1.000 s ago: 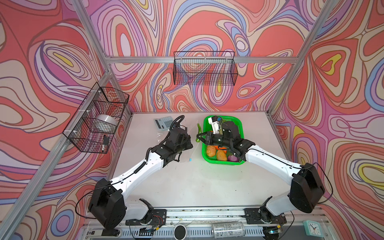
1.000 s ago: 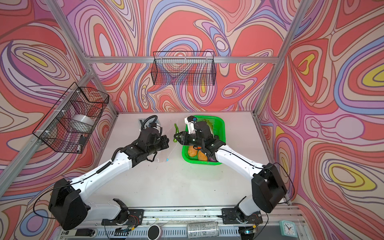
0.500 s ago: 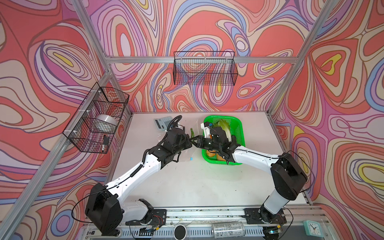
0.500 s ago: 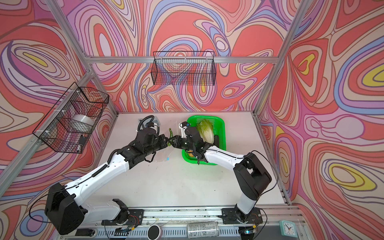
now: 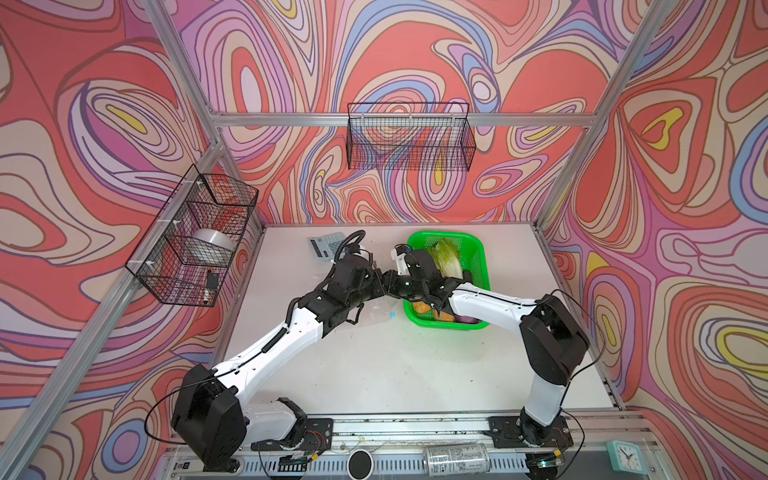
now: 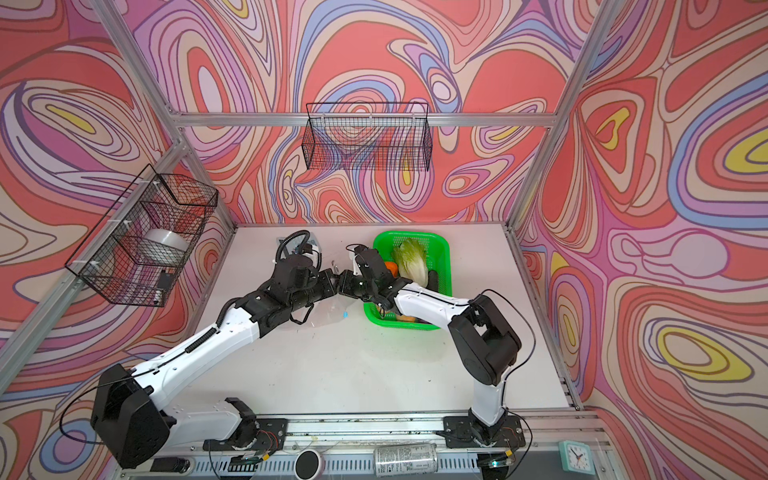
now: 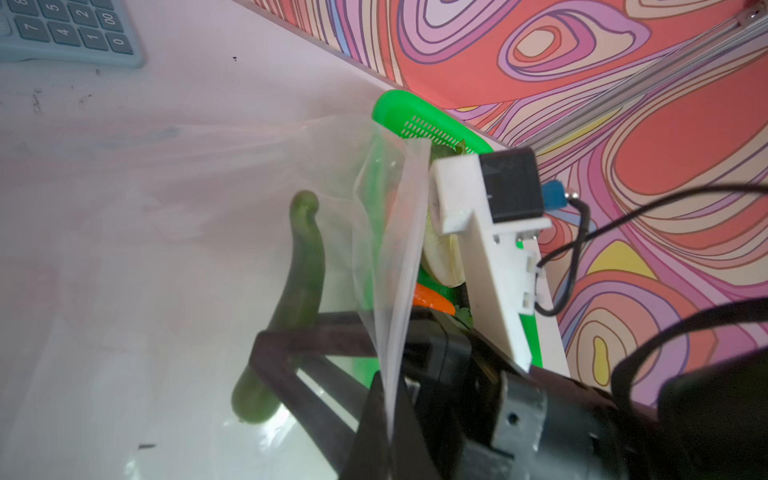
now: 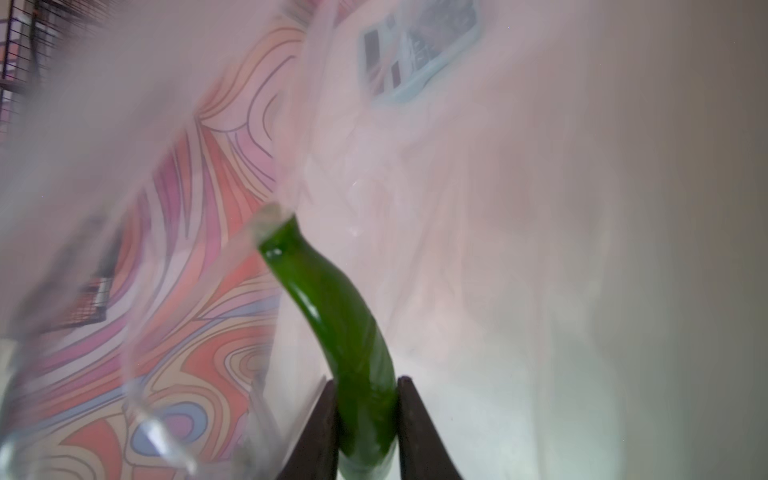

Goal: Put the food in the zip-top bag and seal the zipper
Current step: 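Carry the green pepper into the open bag held by the left gripper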

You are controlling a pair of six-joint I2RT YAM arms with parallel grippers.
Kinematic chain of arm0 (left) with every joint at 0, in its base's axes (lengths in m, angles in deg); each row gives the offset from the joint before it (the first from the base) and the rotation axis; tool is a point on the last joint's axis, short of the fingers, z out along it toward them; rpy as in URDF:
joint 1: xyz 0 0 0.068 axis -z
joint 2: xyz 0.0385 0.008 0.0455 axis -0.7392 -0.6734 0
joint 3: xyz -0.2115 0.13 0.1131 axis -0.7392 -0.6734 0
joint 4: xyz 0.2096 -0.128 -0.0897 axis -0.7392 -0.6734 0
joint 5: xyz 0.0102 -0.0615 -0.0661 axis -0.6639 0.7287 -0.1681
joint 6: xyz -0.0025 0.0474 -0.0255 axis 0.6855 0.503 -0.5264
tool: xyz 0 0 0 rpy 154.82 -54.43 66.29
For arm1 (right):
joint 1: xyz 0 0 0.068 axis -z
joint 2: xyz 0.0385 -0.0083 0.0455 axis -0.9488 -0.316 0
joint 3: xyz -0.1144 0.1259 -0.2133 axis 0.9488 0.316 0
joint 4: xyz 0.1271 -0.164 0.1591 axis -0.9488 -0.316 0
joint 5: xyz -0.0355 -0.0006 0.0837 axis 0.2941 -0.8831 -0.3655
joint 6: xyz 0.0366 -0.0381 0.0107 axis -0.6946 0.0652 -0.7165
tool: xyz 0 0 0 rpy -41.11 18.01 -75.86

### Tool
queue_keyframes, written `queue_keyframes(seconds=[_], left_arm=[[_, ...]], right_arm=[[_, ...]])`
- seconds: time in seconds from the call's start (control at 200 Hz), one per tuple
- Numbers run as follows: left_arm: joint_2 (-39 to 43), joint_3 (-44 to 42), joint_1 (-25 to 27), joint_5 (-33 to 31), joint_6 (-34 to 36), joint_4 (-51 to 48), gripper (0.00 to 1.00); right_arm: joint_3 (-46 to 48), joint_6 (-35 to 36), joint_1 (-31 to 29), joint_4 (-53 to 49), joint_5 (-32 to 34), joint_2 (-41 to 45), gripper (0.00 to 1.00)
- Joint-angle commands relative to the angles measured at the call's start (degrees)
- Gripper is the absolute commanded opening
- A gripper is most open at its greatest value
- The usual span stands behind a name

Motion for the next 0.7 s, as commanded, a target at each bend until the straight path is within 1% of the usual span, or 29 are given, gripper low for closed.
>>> queue_keyframes(seconds=[0.0, 0.105, 0.195, 0.23, 0.31, 0.401, 0.561, 0.666, 0.691], left_arm=[[0.05, 0.57, 1.17, 2.58, 0.28, 0.02, 0.00], [0.92, -0.38, 1.39, 1.67, -0.36, -0.90, 0.00], [2.24, -1.26, 1.32, 0.23, -0.23, -0.90, 0.00], [2.65, -1.39, 1.30, -0.36, -0.03, -0.94, 0.00], [3.05, -1.33, 1.34, -1.23, 0.63, -0.95, 0.00], [2.90, -0.93, 1.31, -1.97, 1.04, -1.12, 0.00], [2.43, -0.18, 1.31, -3.04, 1.75, -1.56, 0.00], [3.27, 0.80, 1.31, -5.60, 3.33, -3.29, 0.00], [3.68, 0.88, 1.31, -6.22, 3.77, -3.32, 0.00]], right_arm=[[-3.31, 1.60, -0.14, -2.99, -0.18, -1.76, 0.25], [-4.29, 1.87, -0.16, -4.11, 0.49, -3.21, 0.26], [-3.70, 2.64, -0.16, -4.17, -0.23, -3.20, 0.31], [-3.45, 2.87, -0.16, -4.13, -0.44, -2.94, 0.35], [-2.83, 3.39, -0.16, -5.20, 0.06, -1.93, 0.50], [-1.87, 4.11, -0.09, -6.19, 1.60, 0.07, 0.58], [-1.81, 6.48, 0.51, -9.92, 4.37, 3.86, 0.59], [-3.59, 9.26, 1.27, -16.83, 8.57, 4.24, 0.59], [-3.90, 10.06, 1.45, -18.36, 9.61, 5.90, 0.59]])
